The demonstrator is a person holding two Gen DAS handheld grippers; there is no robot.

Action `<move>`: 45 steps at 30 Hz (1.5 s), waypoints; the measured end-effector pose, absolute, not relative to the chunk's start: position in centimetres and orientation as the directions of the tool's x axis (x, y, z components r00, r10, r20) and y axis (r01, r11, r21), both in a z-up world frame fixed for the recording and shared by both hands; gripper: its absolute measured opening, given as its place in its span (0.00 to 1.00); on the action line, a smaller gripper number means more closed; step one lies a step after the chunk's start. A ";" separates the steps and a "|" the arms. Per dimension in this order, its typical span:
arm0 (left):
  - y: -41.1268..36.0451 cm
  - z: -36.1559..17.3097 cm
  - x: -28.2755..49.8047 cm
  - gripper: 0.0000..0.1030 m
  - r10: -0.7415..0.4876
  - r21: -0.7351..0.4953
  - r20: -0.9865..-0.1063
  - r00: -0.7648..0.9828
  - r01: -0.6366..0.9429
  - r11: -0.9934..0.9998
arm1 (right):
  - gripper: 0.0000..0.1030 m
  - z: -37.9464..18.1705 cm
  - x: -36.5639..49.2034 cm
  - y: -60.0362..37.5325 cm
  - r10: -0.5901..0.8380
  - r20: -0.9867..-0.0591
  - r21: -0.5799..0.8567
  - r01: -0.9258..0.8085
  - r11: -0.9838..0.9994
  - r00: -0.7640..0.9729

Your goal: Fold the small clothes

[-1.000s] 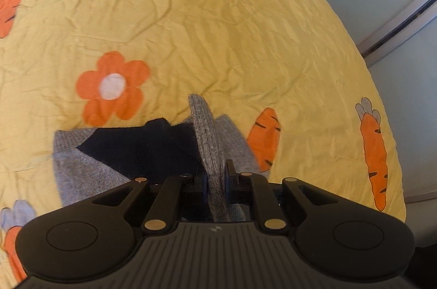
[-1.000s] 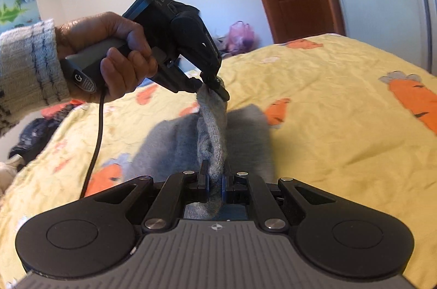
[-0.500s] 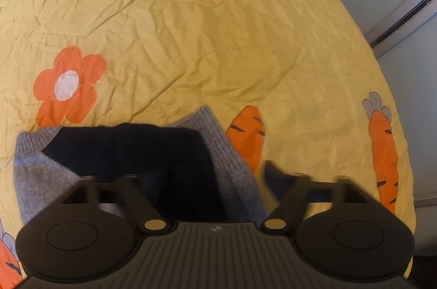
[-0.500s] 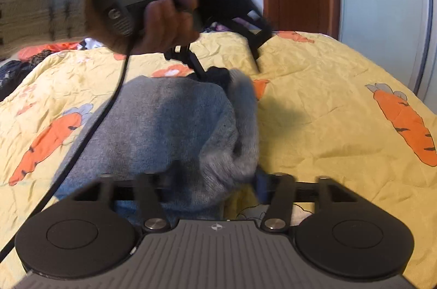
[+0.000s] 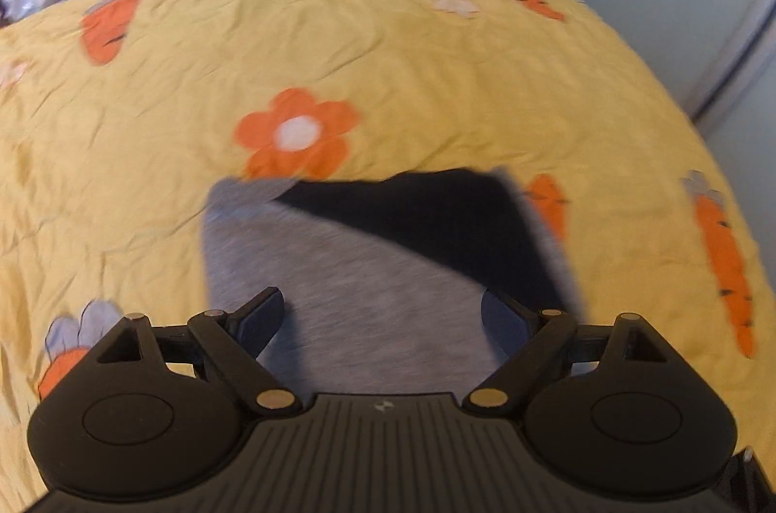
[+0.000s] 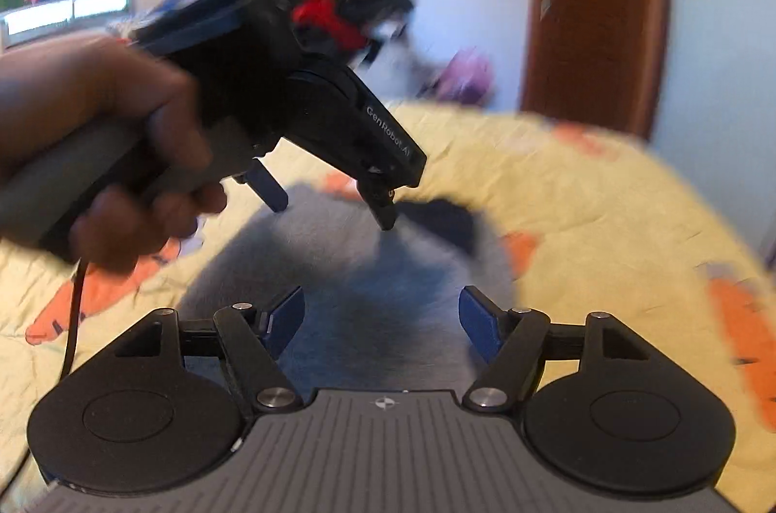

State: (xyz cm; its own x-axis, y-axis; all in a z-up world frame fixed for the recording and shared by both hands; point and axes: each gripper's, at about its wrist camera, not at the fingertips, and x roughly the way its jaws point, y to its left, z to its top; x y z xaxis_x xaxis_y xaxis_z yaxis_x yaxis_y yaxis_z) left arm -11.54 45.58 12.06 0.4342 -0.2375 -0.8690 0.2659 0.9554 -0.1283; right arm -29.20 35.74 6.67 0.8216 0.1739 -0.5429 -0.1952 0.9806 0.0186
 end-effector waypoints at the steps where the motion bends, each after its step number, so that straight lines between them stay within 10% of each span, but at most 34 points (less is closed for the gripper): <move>1: 46.1 10.9 -11.4 0.87 -0.256 -0.155 -0.870 0.422 0.260 0.953 | 0.66 5.6 -28.1 35.9 0.175 -0.588 0.015 -0.205 0.979 0.790; 13: 50.4 13.1 -18.4 0.93 -0.213 -0.127 -0.747 0.630 0.179 0.976 | 0.71 6.3 -24.1 34.0 0.196 -0.550 -0.011 -0.242 0.970 0.812; 19: 53.1 7.5 -20.9 0.95 -0.232 -0.234 -0.785 0.575 0.071 0.970 | 0.93 3.1 -20.7 33.5 0.224 -0.614 0.014 -0.273 0.962 0.757; 45: 56.1 9.7 -31.0 0.94 -0.114 0.053 -0.680 0.724 0.203 0.978 | 0.85 5.0 -32.5 30.1 0.126 -0.570 -0.080 -0.207 0.975 0.812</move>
State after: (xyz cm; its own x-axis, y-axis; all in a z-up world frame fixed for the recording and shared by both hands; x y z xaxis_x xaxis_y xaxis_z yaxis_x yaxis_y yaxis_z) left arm -30.96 56.07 9.72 0.7241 -0.1141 -0.6802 0.2034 0.9777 0.0525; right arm -32.45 30.07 4.97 0.8120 0.1255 -0.5700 -0.2070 0.9750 -0.0802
